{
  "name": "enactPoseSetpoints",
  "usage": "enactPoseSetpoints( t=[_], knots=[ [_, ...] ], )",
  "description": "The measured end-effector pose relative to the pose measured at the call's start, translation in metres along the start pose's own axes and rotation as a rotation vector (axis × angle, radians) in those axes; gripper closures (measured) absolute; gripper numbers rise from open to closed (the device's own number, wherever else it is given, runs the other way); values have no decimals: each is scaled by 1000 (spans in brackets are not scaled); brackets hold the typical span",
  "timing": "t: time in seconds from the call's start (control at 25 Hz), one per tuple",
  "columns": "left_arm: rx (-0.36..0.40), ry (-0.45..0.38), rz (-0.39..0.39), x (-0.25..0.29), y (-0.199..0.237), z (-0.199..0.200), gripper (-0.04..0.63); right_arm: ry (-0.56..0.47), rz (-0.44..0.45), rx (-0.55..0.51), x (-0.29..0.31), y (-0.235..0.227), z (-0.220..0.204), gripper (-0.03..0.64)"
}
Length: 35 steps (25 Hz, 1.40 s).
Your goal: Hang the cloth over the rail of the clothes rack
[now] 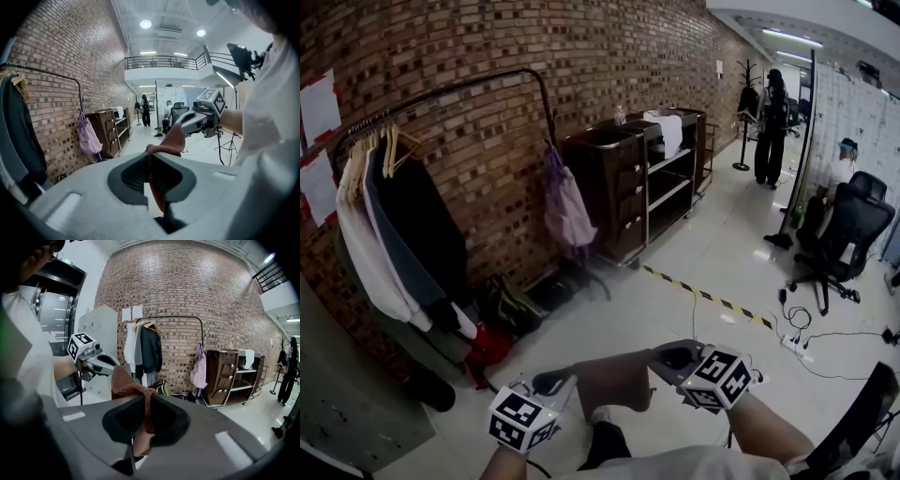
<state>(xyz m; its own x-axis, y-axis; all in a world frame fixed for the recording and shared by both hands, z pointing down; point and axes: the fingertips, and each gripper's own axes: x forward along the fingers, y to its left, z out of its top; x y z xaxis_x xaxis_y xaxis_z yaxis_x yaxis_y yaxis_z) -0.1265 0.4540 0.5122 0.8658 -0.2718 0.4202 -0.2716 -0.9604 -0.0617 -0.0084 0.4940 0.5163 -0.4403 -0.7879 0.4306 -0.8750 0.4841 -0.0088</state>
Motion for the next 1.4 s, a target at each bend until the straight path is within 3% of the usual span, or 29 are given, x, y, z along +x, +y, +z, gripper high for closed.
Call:
enactPoseSetpoints(
  t=[0.32, 0.56, 0.76, 1.0, 1.4],
  knots=[
    [-1, 22, -15, 79, 146, 11, 577, 30, -8, 7, 115, -109, 42, 604],
    [-18, 58, 49, 128, 316, 20, 577, 22, 31, 9, 255, -208, 109, 604],
    [-27, 21, 153, 132, 431, 49, 577, -32, 106, -24, 337, -250, 180, 604],
    [-46, -25, 258, 114, 516, 69, 577, -101, 165, -154, 400, -270, 258, 604],
    [-19, -70, 476, 99, 631, 105, 577, -163, 301, -301, 495, -316, 343, 604]
  ],
)
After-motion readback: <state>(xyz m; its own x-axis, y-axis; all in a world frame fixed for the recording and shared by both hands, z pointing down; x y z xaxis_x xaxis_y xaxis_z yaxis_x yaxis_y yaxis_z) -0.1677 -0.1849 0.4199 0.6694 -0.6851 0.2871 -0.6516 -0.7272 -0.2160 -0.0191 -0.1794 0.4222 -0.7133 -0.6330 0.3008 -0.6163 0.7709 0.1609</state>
